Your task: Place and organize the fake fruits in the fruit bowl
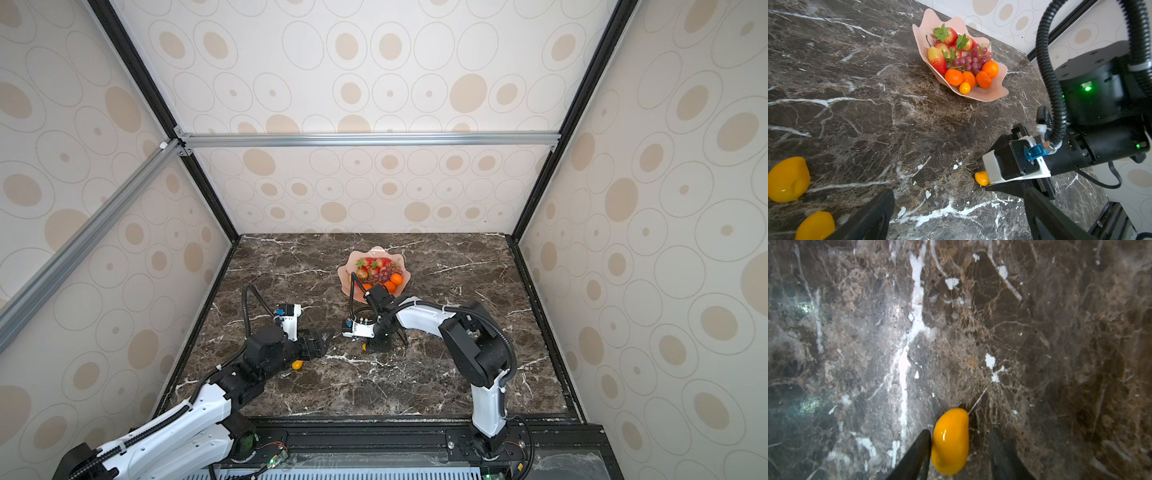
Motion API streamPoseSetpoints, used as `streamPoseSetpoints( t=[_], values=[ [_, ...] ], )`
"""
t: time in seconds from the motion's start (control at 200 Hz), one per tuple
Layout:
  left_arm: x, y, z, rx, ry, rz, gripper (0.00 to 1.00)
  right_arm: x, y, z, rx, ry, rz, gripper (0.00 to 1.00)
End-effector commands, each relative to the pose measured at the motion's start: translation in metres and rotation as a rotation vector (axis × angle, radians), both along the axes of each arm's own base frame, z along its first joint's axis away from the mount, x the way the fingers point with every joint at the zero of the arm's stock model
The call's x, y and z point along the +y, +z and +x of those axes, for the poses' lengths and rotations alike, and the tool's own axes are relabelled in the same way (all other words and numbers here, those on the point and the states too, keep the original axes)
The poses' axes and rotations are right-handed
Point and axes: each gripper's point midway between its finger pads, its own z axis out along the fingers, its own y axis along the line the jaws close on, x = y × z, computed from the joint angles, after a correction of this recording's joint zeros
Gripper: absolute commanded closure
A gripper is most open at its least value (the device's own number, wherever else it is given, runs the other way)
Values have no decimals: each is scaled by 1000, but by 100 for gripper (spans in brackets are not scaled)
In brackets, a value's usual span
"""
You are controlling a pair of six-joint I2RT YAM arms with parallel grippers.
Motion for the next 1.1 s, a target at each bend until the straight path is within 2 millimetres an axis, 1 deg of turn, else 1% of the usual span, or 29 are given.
streamPoseSetpoints(
  t=[0.0, 0.365, 0.73, 0.955, 1.095],
  values=[
    [3, 2, 0, -2, 10, -2, 2, 2, -4, -4, 11, 38, -22, 53],
    [5, 2, 0, -4, 16, 0, 2, 0, -8, -7, 20, 56, -53, 58],
    [5, 4, 1, -8, 18, -4, 2, -1, -7, -8, 24, 57, -55, 66],
    [7, 4, 0, -11, 26, -1, 2, -1, -4, -10, 23, 63, -42, 68],
    [8, 6, 1, -18, 32, -6, 2, 2, 4, -11, 12, 60, -16, 70]
  ],
)
